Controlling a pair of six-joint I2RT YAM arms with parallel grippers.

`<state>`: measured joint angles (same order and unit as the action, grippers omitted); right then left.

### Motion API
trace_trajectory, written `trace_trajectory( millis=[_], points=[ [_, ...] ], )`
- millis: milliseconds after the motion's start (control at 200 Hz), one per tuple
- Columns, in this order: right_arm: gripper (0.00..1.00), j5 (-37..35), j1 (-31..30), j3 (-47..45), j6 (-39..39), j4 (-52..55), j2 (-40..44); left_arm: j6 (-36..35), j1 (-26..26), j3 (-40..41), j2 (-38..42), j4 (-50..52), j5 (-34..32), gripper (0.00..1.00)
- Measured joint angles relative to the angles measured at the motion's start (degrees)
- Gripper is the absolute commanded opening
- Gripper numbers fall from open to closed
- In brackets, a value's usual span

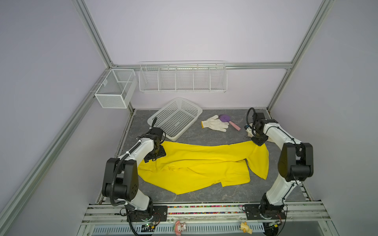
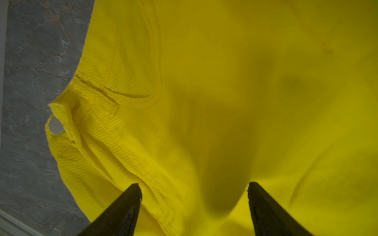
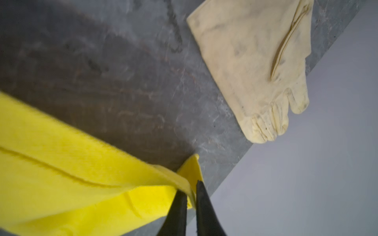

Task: Fold and stack the trousers
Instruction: Flatten out the trousers at the center of the table.

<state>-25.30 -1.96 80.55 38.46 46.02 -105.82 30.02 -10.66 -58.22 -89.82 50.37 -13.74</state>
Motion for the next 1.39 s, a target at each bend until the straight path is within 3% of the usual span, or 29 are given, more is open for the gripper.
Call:
trace_trajectory(
  millis=[70,170,285,400,580,710,1119,1254,1394],
  points=[
    [0.28,0.2,-0.1,3.2,0.7,-2.1,-3.3,0.0,1.0,0.6,0.0,0.1,-0.8,0.82],
    [0.51,0.7,-0.3,6.4,0.6,-4.5,-6.1,0.0,1.5,0.9,0.0,0.3,-1.5,0.82],
    [0.59,1.4,-0.5,6.3,-0.3,-4.3,-5.6,0.4,1.5,0.9,0.7,1.4,-1.4,0.84],
    [0.63,8.5,-0.3,0.9,-6.2,-3.7,1.3,1.0,1.6,0.9,3.4,3.4,-1.2,0.86],
    [0.69,23.5,-0.8,-10.4,-22.3,-1.5,21.6,1.4,3.6,0.9,8.3,6.8,0.1,0.92],
    [0.76,29.1,-4.0,-17.1,-34.9,0.3,30.8,3.1,5.7,1.6,11.6,7.8,2.6,0.92],
    [0.78,23.7,-15.5,-28.7,-83.9,14.0,44.7,14.3,14.2,10.4,16.2,9.3,4.3,0.93],
    [0.81,23.0,-17.4,-34.0,-93.6,16.4,48.0,17.4,14.5,15.2,17.9,8.8,6.8,0.93],
    [0.83,23.0,-18.4,-38.9,-98.5,15.7,47.9,19.9,14.5,19.7,20.7,8.1,9.4,0.92]
  ],
)
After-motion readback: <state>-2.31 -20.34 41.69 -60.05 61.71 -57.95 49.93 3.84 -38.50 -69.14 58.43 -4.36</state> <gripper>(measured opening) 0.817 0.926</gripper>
